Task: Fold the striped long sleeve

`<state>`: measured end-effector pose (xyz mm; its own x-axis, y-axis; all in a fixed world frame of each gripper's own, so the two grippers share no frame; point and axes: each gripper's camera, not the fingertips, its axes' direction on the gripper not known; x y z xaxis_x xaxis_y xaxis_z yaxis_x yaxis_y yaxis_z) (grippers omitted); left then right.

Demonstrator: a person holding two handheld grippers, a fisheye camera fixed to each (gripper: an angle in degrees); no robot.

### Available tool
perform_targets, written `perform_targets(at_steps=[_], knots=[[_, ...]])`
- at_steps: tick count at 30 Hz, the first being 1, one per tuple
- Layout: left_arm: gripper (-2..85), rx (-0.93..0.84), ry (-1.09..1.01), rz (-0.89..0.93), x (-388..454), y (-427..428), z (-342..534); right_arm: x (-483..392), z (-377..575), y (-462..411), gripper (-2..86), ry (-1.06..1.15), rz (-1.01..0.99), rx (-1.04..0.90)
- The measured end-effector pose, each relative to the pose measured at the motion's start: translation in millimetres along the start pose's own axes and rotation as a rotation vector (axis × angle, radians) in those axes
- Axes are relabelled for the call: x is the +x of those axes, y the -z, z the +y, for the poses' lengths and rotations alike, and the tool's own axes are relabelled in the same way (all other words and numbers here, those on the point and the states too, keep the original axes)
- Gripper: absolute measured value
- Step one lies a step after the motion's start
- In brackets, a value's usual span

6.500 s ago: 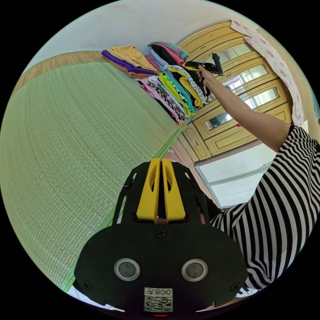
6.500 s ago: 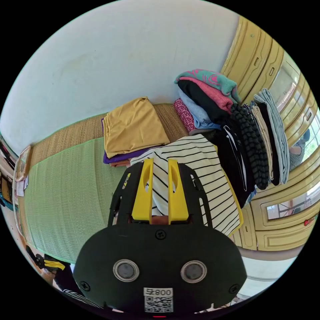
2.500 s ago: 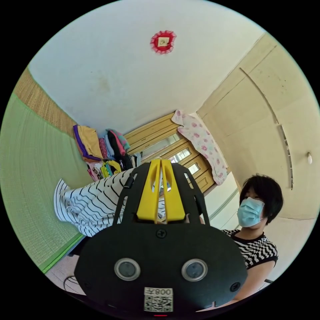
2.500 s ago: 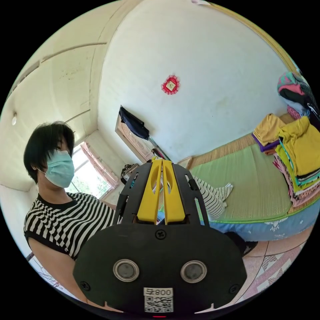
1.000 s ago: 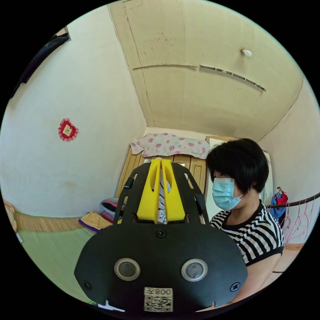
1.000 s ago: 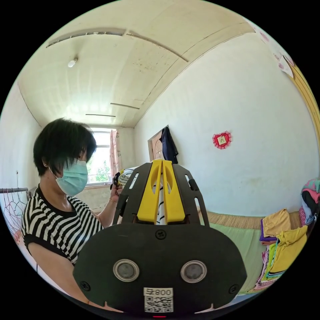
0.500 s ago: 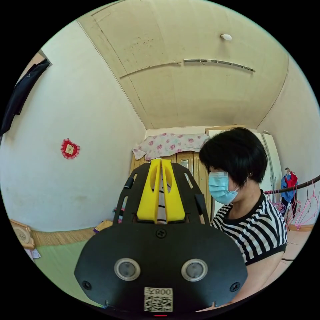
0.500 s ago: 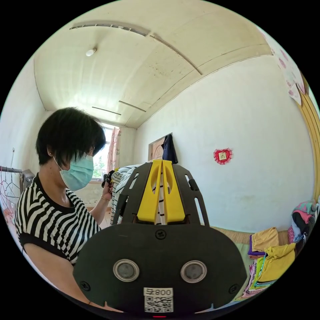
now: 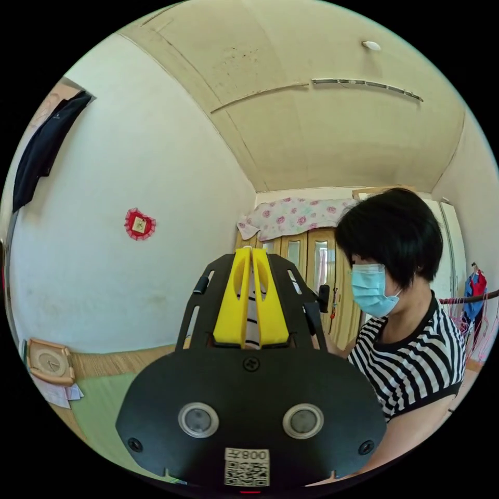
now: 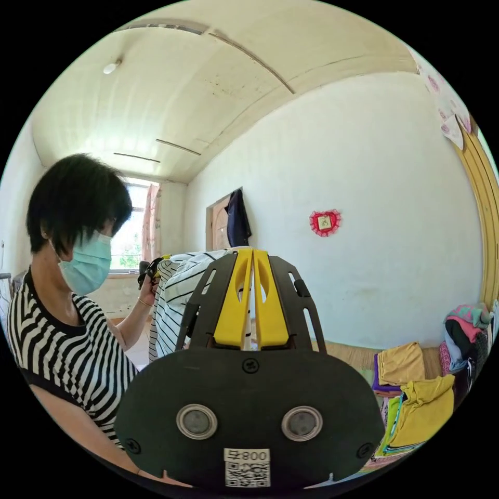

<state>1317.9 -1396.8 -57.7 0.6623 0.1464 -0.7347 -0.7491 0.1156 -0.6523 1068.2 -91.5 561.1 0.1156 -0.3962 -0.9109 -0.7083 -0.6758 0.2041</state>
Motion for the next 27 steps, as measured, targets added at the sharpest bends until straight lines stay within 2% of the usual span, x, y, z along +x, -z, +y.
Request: perform_targets(at_steps=[5, 8, 11, 13, 16, 19, 21, 24, 27], knots=[[0.3, -0.105, 0.192, -0.072, -126, -102, 30, 122, 5, -149, 0.0, -0.127, 0.071, -0.159], [0.7, -0.226, 0.284, -0.210, -222, -176, 61, 197, 18, -260, 0.0, -0.187, 0.119, -0.305], [1.4, -0.326, 0.495, -0.259, -337, -248, 124, 288, 61, -383, -0.2, -0.302, 0.157, -0.483], [2.8, -0.425, 0.638, -0.379, -415, -292, 192, 339, 104, -450, -0.3, -0.380, 0.213, -0.614], [4.8, -0.411, 0.847, -0.422, -477, -320, 282, 408, 190, -531, -0.4, -0.525, 0.291, -0.782], [6.0, -0.521, 0.945, -0.534, -507, -338, 357, 449, 276, -578, -0.4, -0.613, 0.340, -0.949], [6.5, -0.567, 1.005, -0.534, -513, -342, 395, 455, 320, -591, -0.4, -0.636, 0.333, -1.010], [7.0, -0.657, 1.041, -0.545, -499, -351, 443, 442, 379, -595, -0.3, -0.654, 0.274, -1.087], [7.2, -0.801, 1.048, -0.593, -471, -370, 474, 414, 417, -596, 0.3, -0.627, 0.297, -1.183]])
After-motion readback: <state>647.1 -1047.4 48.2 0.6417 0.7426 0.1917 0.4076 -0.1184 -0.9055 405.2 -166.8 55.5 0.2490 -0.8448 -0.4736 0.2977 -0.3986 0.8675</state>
